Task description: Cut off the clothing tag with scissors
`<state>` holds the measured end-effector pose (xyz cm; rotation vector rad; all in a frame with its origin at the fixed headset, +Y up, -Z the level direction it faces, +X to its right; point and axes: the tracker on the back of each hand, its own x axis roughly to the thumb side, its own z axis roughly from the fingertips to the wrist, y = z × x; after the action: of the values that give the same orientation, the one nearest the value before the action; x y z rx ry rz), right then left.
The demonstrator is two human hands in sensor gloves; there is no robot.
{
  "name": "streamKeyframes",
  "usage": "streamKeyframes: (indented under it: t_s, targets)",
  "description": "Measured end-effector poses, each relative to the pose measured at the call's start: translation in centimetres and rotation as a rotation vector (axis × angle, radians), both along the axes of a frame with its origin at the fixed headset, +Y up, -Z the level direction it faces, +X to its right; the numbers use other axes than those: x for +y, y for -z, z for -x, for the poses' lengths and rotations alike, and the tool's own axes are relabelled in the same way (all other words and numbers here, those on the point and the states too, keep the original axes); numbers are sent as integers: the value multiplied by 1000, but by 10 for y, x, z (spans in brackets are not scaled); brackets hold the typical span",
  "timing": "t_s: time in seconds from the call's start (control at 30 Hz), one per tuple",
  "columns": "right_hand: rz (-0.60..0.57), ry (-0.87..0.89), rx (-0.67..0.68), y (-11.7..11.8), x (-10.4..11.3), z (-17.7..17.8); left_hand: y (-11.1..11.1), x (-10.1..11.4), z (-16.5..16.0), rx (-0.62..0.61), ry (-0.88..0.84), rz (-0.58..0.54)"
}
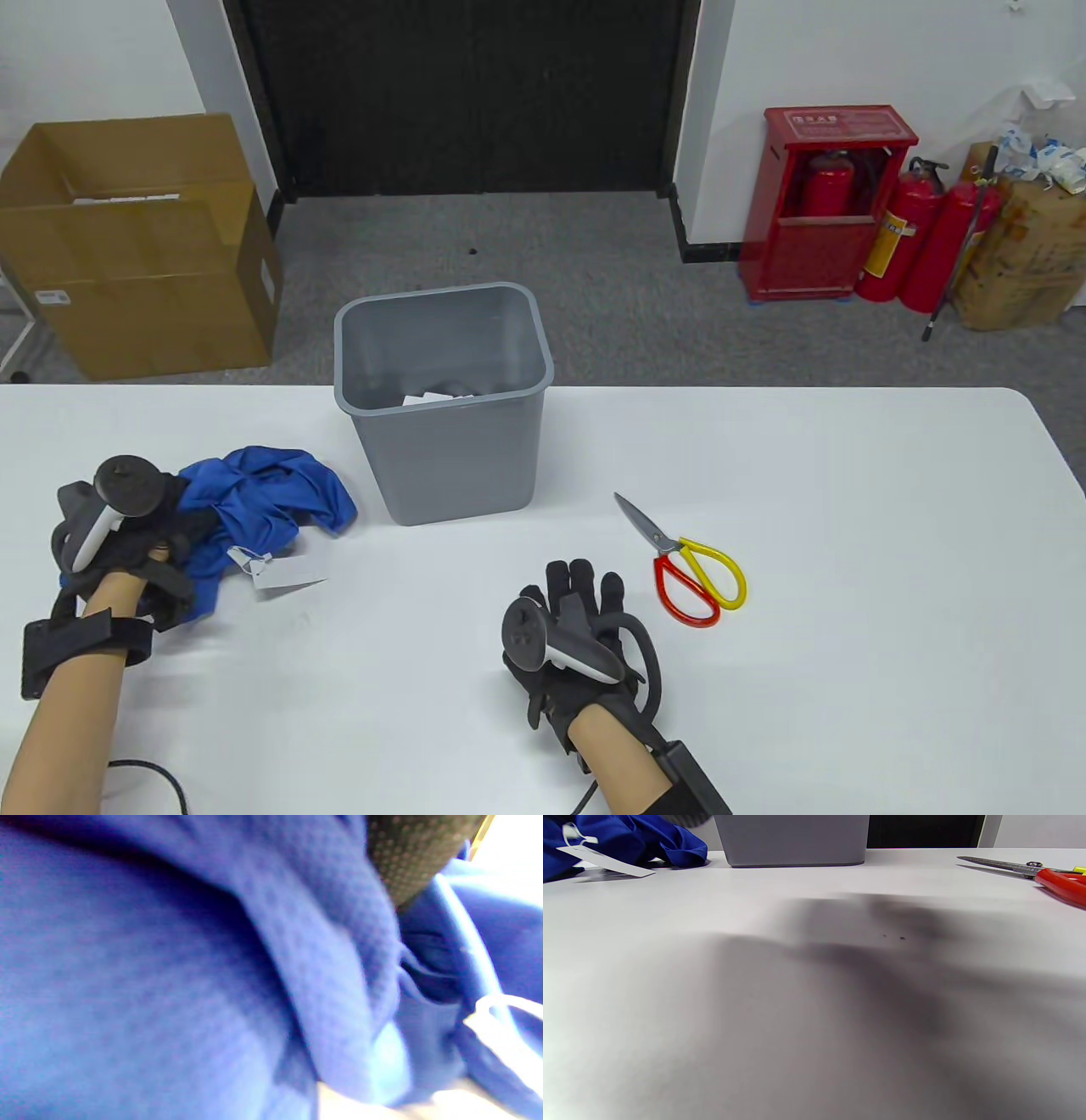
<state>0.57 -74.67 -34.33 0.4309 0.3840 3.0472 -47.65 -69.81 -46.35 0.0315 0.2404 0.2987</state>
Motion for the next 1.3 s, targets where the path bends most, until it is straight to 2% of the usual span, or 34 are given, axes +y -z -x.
streamKeyframes:
  t_s: [0.13,0.27,0.4,0.53,0.7,0.83,1.0,1.1,1.13,1.23,1.3]
  targets:
    - [-7,4,-2,1,0,0,-24,38,-10,2,-42,-128]
    - [-19,19,-27,2,1,-6,-56,76,-32,-6,-24,-323]
    - [-13,16,-43,8,1,-14,-80,98,-53,-32,-37,-434]
    - [-10,-3,-55,16,-7,-22,-92,109,-65,-47,-70,-489]
    - [39,-3,-111,23,-13,-39,-101,106,-74,-68,-129,-564]
    - [23,4,-182,29,-11,-58,-98,107,-78,-115,-132,-539]
    - [-85,2,-370,34,2,-106,-100,112,-82,-168,-135,-540]
    - [-322,23,-441,32,16,-140,-104,120,-83,-198,-167,-548]
    - [-346,16,-458,32,18,-147,-105,122,-83,-204,-171,-547]
    - [-323,-13,-539,37,22,-168,-110,129,-87,-224,-175,-562]
    - [-253,2,-568,42,19,-175,-112,131,-90,-243,-174,-552]
